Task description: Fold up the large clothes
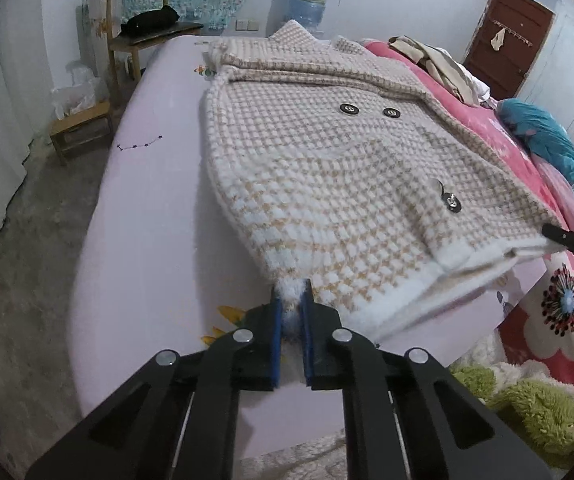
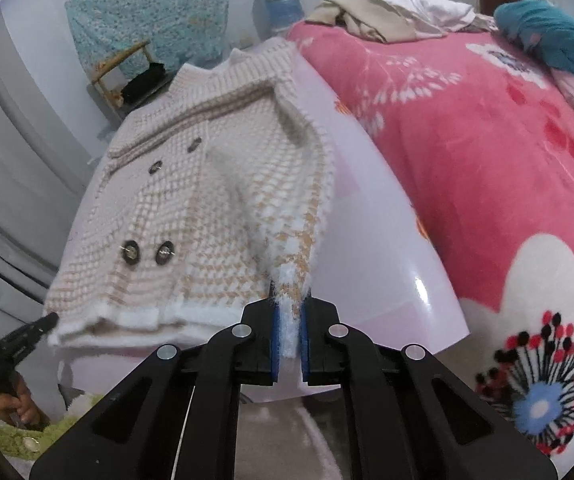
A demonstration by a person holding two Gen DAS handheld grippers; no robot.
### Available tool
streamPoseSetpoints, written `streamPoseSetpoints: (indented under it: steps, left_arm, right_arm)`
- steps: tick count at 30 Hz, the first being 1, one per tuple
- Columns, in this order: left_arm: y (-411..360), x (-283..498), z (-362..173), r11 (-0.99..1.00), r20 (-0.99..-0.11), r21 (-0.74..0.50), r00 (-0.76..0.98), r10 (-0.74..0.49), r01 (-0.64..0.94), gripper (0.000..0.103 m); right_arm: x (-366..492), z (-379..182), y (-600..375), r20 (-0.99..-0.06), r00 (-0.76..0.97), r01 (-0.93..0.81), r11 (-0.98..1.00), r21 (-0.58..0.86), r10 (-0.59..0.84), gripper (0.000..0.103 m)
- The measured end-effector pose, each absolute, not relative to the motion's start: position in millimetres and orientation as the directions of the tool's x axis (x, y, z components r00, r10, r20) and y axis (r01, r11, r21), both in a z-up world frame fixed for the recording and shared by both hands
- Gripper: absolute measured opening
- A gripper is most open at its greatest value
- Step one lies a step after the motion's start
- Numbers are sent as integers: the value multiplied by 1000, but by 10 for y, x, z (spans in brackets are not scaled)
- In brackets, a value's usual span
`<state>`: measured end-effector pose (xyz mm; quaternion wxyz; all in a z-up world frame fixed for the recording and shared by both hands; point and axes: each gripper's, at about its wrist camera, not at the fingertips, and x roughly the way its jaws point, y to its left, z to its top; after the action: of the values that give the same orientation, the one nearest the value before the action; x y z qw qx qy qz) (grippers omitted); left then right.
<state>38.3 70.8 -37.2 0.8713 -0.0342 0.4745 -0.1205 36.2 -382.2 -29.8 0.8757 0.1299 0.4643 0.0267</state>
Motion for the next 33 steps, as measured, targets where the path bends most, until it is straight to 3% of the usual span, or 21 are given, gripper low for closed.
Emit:
streamPoseSetpoints:
  steps: [4, 33]
  left_arm:
    - [731, 404, -549, 968, -844, -189, 475, -247, 166, 8]
    - [702, 411, -633, 967, -858, -195, 448, -249, 164, 9]
  right_arm:
    - [418, -567, -3874, -842, 508, 124, 952, 281, 183, 6]
    - [429, -596, -3907, -846, 497, 136, 945, 297, 194, 7]
